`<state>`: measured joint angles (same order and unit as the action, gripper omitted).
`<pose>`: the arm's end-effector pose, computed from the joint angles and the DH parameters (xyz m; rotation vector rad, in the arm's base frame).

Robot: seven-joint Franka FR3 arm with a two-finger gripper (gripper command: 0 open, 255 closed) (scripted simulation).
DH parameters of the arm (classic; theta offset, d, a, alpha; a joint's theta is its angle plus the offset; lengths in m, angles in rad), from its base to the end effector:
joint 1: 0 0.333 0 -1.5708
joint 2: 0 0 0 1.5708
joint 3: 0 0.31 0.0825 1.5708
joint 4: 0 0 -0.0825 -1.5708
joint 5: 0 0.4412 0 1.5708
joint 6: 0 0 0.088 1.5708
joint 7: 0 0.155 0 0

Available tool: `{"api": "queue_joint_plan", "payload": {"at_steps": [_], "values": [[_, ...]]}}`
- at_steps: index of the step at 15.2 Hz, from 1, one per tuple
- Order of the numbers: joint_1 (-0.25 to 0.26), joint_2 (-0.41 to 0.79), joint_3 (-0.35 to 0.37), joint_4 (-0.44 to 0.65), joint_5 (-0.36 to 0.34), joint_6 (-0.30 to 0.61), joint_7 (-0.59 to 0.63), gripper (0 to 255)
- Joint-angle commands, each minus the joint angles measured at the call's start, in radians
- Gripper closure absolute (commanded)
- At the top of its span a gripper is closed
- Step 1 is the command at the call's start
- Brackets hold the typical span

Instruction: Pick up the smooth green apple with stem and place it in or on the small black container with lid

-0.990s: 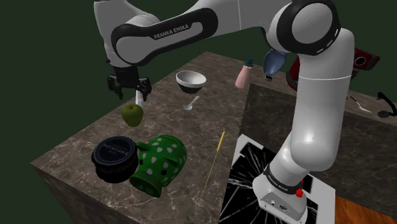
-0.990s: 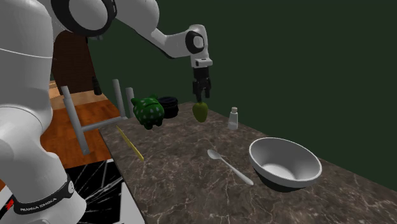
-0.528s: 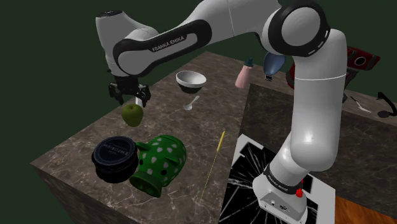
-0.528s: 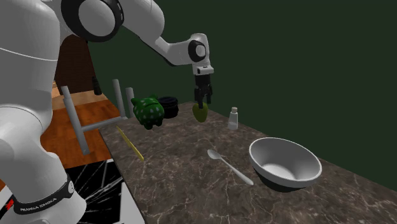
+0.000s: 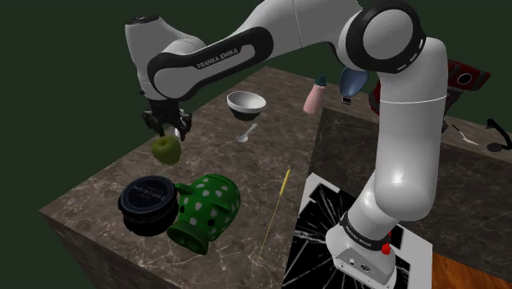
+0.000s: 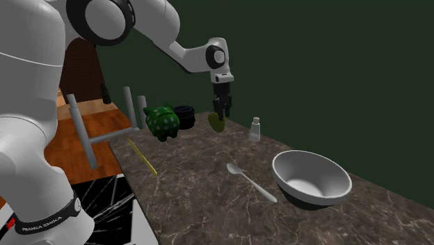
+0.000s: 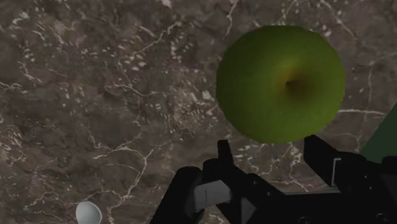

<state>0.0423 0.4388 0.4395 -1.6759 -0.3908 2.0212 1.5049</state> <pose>0.6502 0.2762 0.2848 2.7272 -1.2776 0.1738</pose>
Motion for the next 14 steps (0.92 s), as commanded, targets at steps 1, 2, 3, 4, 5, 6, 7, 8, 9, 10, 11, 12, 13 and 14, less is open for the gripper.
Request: {"api": "queue_joint_plan", "payload": {"at_steps": [1, 2, 3, 4, 5, 6, 7, 8, 9, 10, 11, 12, 13, 14], "values": [[0.000, 0.001, 0.000, -0.001, 0.000, 0.000, 0.000, 255], [0.000, 0.001, 0.000, 0.000, 0.000, -0.001, 0.000, 255], [0.000, 0.001, 0.000, 0.000, 0.000, -0.001, 0.000, 255], [0.000, 0.001, 0.000, 0.000, 0.000, -0.001, 0.000, 255], [0.000, 0.001, 0.000, 0.000, 0.000, -0.001, 0.000, 255], [0.000, 0.001, 0.000, 0.000, 0.000, -0.001, 0.000, 255], [0.000, 0.001, 0.000, 0.000, 0.000, -0.001, 0.000, 255], [0.000, 0.001, 0.000, 0.000, 0.000, -0.001, 0.000, 255], [0.000, 0.001, 0.000, 0.000, 0.000, -0.001, 0.000, 255], [0.000, 0.001, 0.000, 0.000, 0.000, -0.001, 0.000, 0], [-0.071, 0.013, 0.032, -0.015, 0.171, 0.057, -0.005, 0], [-0.152, 0.027, 0.078, -0.041, 0.342, 0.119, -0.015, 0], [-0.234, 0.047, 0.133, -0.075, 0.516, 0.185, -0.037, 0], [-0.317, 0.074, 0.197, -0.114, 0.696, 0.253, -0.072, 0]]}}
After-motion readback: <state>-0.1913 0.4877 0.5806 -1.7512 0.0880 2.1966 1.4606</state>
